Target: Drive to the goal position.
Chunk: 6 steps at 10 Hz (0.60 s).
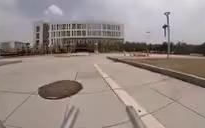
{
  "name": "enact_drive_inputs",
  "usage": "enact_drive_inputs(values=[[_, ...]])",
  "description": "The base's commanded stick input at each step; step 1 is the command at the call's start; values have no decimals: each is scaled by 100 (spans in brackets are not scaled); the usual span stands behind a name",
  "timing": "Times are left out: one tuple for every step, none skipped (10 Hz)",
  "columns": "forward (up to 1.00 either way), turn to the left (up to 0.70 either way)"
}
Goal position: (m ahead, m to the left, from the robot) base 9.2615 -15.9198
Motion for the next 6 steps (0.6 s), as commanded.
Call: enact_drive_inputs(values=[[70,0],[70,0],[70,-17],[70,-31],[70,-15],[70,0]])
